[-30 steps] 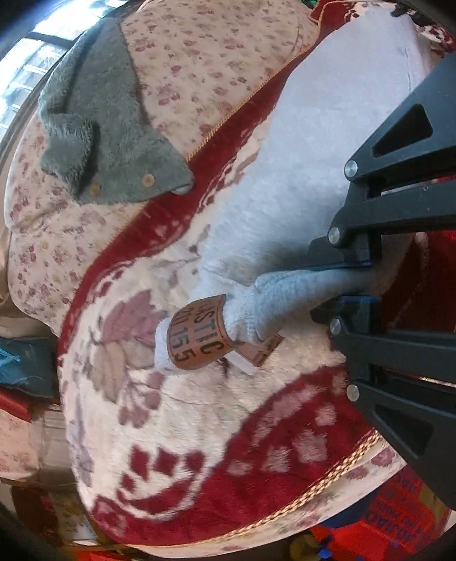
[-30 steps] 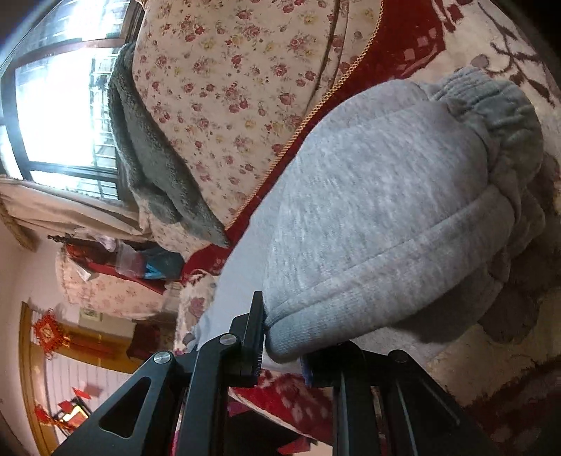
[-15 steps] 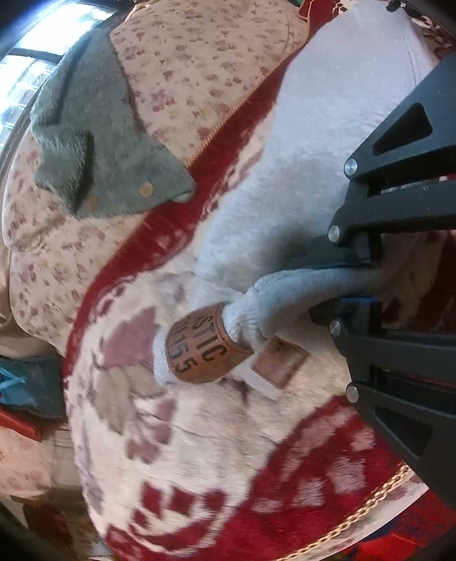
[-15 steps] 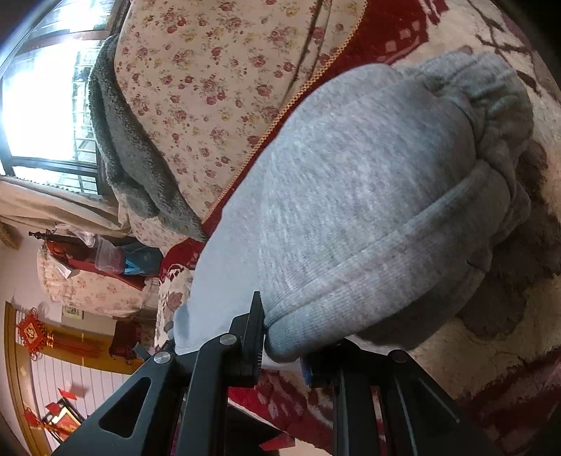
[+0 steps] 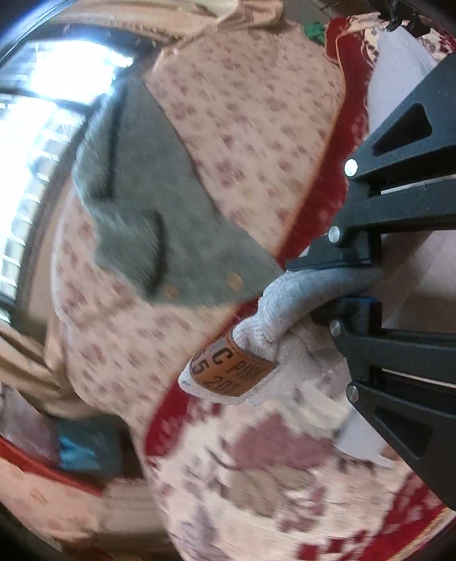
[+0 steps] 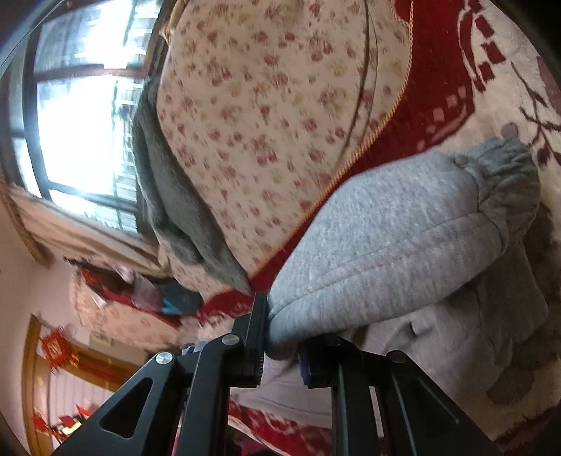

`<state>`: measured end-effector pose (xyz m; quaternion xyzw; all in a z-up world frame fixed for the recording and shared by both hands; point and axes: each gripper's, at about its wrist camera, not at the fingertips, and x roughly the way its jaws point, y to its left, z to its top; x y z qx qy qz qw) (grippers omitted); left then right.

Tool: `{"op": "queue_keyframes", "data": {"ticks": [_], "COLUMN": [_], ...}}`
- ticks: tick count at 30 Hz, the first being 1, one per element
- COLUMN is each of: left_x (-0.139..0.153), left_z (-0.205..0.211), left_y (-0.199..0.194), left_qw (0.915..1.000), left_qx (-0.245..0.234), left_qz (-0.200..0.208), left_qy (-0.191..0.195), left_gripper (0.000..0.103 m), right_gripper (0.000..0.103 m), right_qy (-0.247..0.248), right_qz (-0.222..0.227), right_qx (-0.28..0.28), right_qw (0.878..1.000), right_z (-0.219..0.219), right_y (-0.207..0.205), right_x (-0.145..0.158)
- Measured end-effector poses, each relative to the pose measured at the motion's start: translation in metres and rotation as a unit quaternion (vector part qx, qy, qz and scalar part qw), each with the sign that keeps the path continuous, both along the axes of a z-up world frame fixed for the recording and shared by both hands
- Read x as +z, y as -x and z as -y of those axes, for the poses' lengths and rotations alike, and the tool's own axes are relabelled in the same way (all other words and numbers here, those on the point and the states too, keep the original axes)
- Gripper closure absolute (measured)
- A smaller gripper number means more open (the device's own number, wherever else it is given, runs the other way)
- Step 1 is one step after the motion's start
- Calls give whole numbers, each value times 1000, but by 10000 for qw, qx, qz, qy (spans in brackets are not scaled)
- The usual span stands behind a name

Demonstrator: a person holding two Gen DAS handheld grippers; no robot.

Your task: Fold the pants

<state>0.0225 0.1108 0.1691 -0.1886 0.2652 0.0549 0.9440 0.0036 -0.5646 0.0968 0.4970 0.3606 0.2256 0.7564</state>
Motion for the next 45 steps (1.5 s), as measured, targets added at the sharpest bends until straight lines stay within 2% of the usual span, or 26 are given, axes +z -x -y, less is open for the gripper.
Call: {"op": "queue_keyframes", "data": {"ticks": [3, 5, 8, 9, 11, 13, 15, 19, 21, 22, 23, 25, 27, 29, 33, 35, 39, 41, 43, 45], "left_x": [6, -15, -66, -92, -130, -146, -151, -147, -140, -134, -133, -123, -113, -99, -70, -57, -52, -52, -53, -47], "left_z": [6, 2, -16, -26, -44, -51, -58, -60, -58, -56, -56, -56, -55, -49, -20, 6, 52, 73, 107, 138], "left_y": [10, 25, 46, 53, 70, 84, 94, 95, 96, 98, 103, 118, 127, 133, 131, 121, 101, 88, 72, 65], "left_qw": [9995, 9997, 9988, 9966, 9918, 9911, 9918, 9911, 9908, 9895, 9884, 9889, 9888, 9894, 9944, 9962, 9961, 9940, 9884, 9839], "left_qx": [-224, -215, 80, 228, 466, 595, 512, 420, 454, 623, 741, 876, 906, 933, 573, 270, -368, -640, -1085, -1447], "left_qz": [231, 43, -487, -786, -1103, -1058, -828, -912, -1037, -1179, -1250, -1159, -1157, -1103, -880, -802, -794, -888, -1062, -1047], "left_qy": [-66, -111, -74, 90, 455, 556, 823, 879, 735, 556, 449, 314, 266, 142, -101, -210, -148, -81, -24, -80], "left_gripper": [92, 92, 91, 91, 86, 78, 77, 75, 64, 32, 12, 12, 12, 12, 12, 12, 12, 12, 12, 12], "right_gripper": [87, 87, 87, 87, 87, 87, 87, 84, 82, 80, 76, 66, 42, 34, 33, 33, 29, 29, 29, 29], "right_qy": [-51, 47, 194, 251, 290, 254, 241, 285, 491, 626, 761, 1227, 1632, 2180, 2774, 2699, 2307, 2153, 1859, 1517], "right_qz": [194, 178, -47, -158, -450, -749, -896, -1030, -1051, -1083, -1094, -1052, -968, -833, -662, -601, -778, -870, -966, -1066], "right_qx": [-35, 72, 324, 401, 464, 458, 462, 526, 561, 568, 558, 554, 549, 460, 220, 132, 73, 61, -130, -368], "right_qw": [9998, 9998, 9993, 9988, 9975, 9958, 9946, 9929, 9917, 9905, 9895, 9853, 9803, 9713, 9582, 9609, 9699, 9726, 9777, 9820], "right_z": [3, 4, -1, -2, -4, -3, -3, -2, -3, -3, -2, 0, 3, 7, 19, 26, 34, 32, 38, 46], "right_y": [5, 11, 20, 24, 30, 36, 41, 45, 44, 44, 45, 50, 54, 62, 71, 72, 69, 65, 60, 55], "right_x": [11, 10, -9, -18, -40, -59, -70, -74, -68, -64, -61, -49, -39, -22, 0, 5, -1, -7, -17, -26]}}
